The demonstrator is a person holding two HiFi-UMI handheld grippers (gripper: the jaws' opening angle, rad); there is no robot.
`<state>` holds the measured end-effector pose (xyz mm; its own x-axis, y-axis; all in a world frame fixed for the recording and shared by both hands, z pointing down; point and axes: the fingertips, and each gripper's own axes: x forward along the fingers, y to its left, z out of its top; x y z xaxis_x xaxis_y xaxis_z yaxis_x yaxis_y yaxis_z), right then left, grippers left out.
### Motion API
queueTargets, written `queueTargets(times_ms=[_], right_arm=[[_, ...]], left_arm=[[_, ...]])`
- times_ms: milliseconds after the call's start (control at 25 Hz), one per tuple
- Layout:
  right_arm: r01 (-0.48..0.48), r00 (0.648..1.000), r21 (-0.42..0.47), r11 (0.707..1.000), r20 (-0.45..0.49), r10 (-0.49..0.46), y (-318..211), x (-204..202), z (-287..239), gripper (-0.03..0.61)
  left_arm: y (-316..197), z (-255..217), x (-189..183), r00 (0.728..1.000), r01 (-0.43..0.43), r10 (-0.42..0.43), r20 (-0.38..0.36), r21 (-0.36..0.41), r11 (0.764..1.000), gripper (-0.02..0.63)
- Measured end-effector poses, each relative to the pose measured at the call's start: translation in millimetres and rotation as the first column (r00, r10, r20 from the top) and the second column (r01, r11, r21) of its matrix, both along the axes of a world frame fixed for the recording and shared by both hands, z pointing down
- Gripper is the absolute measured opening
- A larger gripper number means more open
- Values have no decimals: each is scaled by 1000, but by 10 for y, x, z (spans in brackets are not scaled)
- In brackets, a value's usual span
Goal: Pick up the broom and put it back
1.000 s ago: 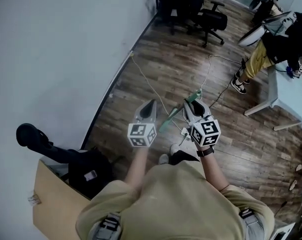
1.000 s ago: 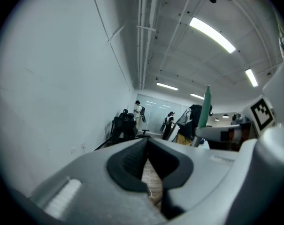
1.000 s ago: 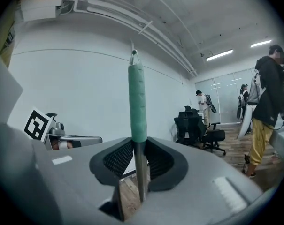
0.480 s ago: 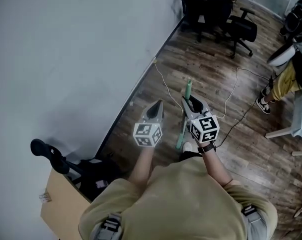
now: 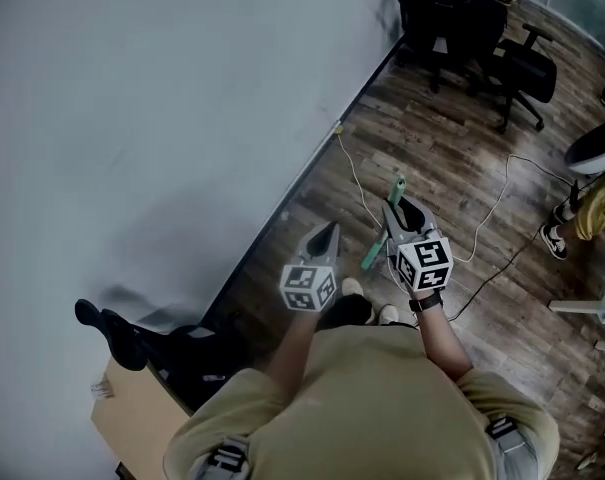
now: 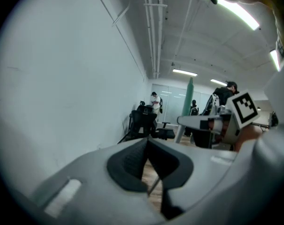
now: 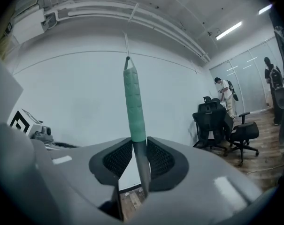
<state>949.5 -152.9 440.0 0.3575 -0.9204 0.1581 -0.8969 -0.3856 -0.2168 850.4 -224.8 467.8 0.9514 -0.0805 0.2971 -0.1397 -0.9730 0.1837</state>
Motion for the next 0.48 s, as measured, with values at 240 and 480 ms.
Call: queueTargets(times_ms=[240, 480], right_arm=[[-15, 1000, -41, 999, 16, 15, -440, 647, 212, 98], [69, 997, -95, 993, -19, -71, -1232, 1044, 137, 94]], left_arm=[[-474, 59, 752, 999, -20, 20, -38, -13, 1000, 2], [-1172, 226, 1337, 999, -8, 4, -49, -85, 996, 2]])
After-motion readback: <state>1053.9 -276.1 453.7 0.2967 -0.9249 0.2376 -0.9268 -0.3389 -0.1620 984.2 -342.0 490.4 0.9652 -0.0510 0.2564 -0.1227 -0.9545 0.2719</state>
